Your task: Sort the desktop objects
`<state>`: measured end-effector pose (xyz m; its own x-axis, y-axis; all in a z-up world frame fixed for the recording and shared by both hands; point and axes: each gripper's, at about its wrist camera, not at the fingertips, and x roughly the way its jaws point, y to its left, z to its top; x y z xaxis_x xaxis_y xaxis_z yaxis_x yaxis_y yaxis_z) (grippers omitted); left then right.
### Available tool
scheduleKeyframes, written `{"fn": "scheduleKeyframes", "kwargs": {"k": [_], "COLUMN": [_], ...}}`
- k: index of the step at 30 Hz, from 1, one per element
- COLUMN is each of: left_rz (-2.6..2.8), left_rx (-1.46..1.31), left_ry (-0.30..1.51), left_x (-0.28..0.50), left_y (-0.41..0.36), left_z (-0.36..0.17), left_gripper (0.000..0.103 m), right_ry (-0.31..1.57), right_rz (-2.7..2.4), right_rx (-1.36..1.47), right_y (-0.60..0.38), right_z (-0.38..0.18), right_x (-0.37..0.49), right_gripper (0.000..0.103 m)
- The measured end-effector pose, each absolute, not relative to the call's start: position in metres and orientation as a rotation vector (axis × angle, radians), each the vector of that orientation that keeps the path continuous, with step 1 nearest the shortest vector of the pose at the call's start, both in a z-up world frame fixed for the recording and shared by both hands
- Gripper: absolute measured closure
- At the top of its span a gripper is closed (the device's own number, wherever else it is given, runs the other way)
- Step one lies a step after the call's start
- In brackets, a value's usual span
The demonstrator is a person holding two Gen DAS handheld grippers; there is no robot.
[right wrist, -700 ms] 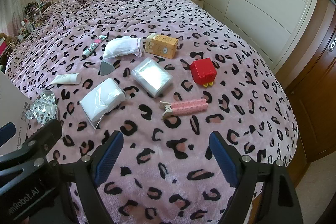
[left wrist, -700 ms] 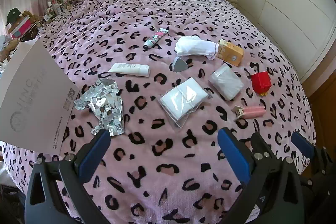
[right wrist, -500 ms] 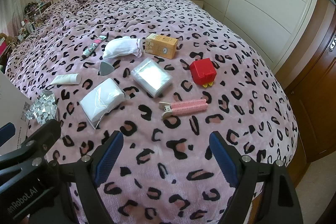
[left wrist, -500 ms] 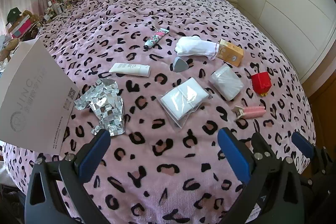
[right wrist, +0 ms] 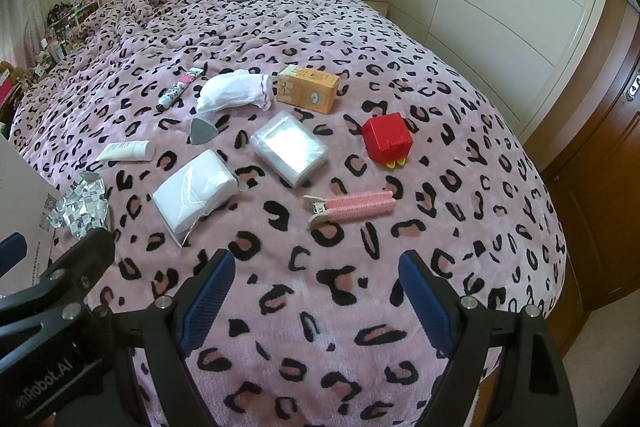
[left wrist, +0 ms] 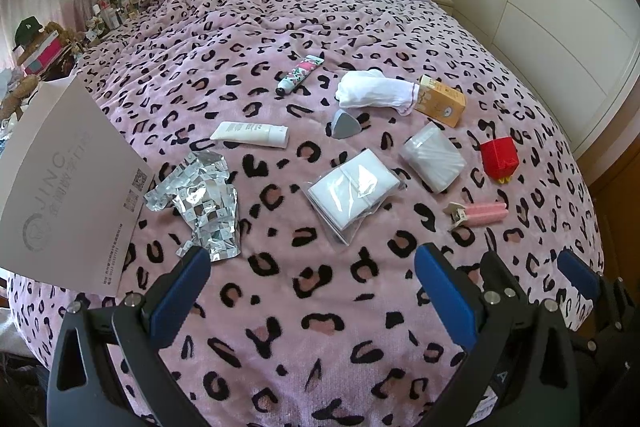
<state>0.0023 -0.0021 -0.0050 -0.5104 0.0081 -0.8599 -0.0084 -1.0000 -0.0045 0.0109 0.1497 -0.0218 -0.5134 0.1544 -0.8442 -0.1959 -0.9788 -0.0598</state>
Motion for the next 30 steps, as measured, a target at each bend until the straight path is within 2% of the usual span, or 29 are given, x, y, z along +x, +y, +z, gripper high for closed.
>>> {"fn": "scheduleKeyframes", "kwargs": {"k": [22,30], "left_rz": [2.721,2.682], "left_rx": [-1.553,-1.618], "left_ry": [-0.001,-0.056], "left_x": [0.0002,-0.0036], "left_y": [-0.0074,-0.0092], "left_z": [-0.0039,-0.0134], "left_gripper": [0.0,0.0], "right_ry": [0.06,0.055], "right_rz": [2.569,2.56], "right_rx": [-1.427,-1.433], "right_y": [0.1496,0.1512], "right_z": [-0.0229,-0.0236], "right_x": [0.0115,0.009], "right_gripper": [0.017,0.017]}}
